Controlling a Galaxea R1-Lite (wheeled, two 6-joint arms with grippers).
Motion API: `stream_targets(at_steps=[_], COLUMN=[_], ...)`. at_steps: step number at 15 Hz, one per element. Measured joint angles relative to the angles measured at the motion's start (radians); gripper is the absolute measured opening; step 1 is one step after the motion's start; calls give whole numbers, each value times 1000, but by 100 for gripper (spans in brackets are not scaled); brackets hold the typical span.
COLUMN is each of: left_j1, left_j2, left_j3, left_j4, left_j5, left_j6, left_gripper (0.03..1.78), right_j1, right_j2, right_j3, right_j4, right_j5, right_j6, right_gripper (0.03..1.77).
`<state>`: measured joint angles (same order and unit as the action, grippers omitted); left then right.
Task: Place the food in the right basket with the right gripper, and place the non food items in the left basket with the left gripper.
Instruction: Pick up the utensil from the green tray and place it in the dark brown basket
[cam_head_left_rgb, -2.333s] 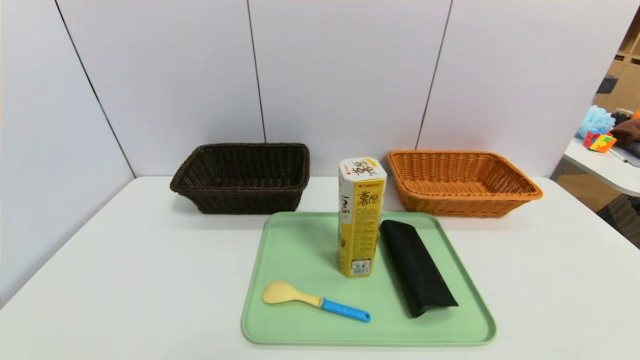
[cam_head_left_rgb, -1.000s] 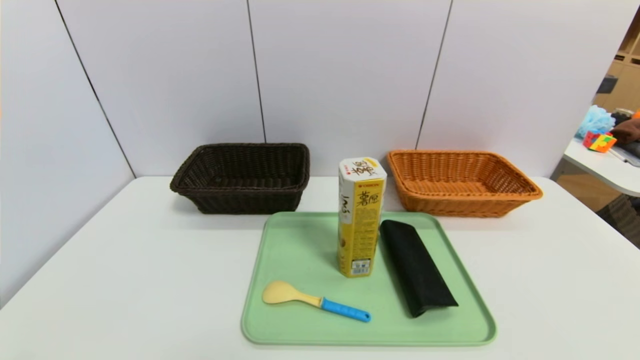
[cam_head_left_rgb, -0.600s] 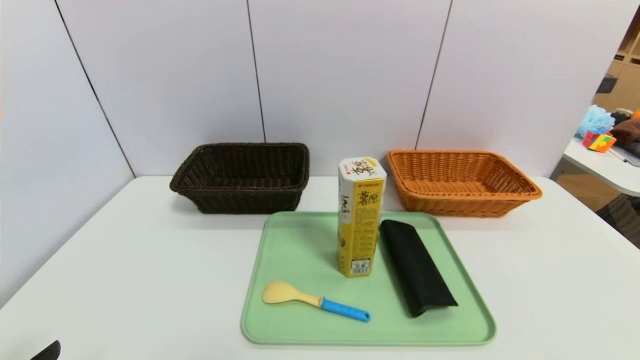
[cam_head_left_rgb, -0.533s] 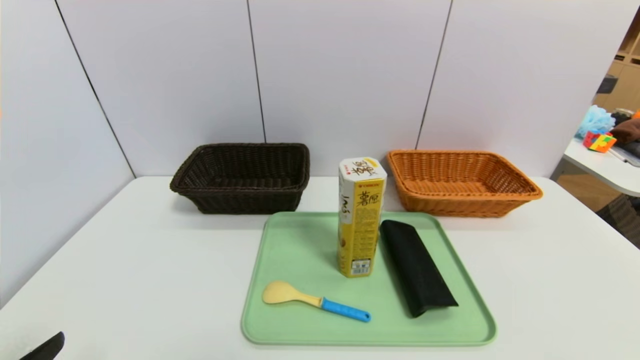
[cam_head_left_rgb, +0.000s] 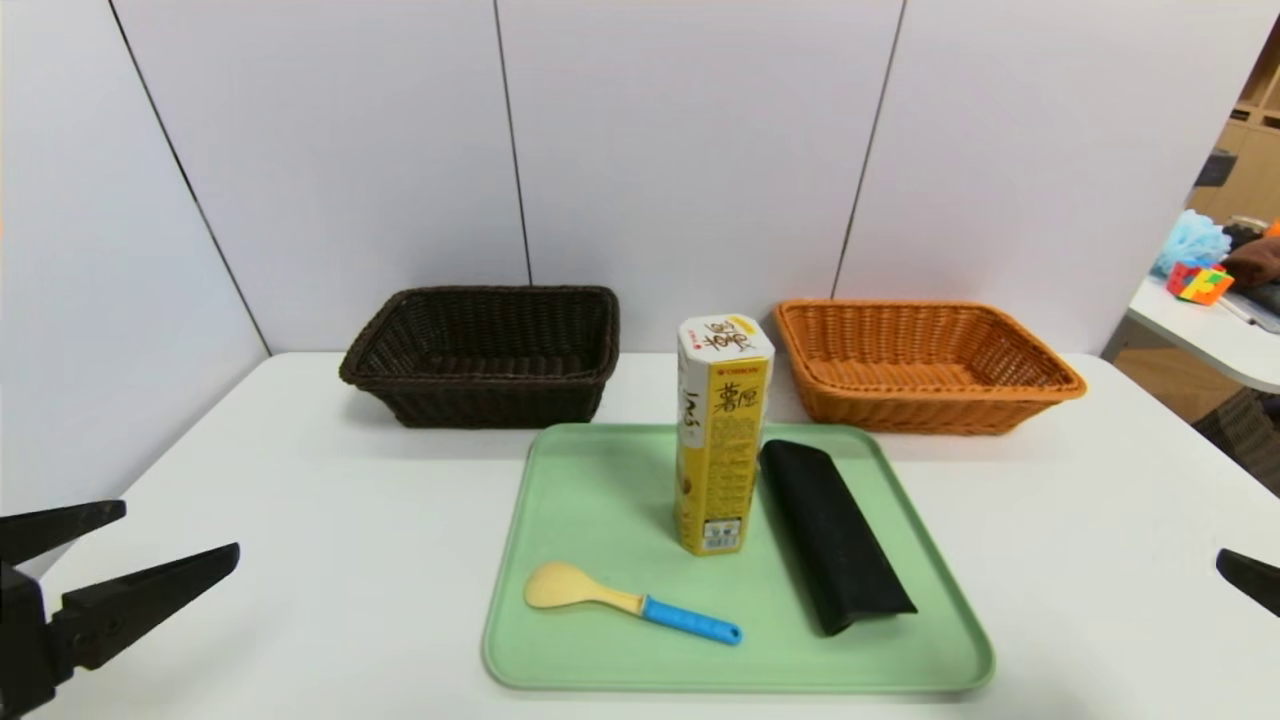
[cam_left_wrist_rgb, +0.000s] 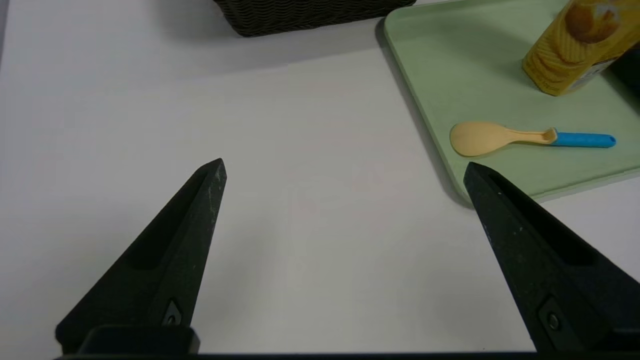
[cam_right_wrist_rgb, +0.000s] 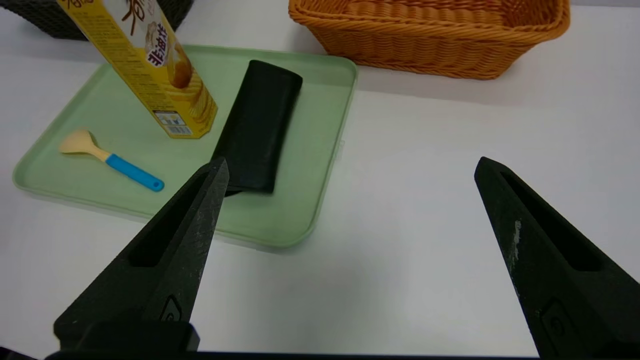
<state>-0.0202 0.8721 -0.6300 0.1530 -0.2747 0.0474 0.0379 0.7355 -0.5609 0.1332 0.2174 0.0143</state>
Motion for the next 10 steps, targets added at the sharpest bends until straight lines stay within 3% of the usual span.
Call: stream_targets(at_steps=[5,10], left_j1=[-59,-189], left_j2=[185,333], left_j3=[-77,-126], left_j4=[-50,-74], left_j5=[-37,-38], left_j6=[2,-6], left_gripper=[169,169], right_j1=[1,9], right_j2=[176,291], right_j3=[-61,-99], right_j4=[-5,-5], right_j5=[24,31], right_j6=[-4,-3], right_gripper=[170,170])
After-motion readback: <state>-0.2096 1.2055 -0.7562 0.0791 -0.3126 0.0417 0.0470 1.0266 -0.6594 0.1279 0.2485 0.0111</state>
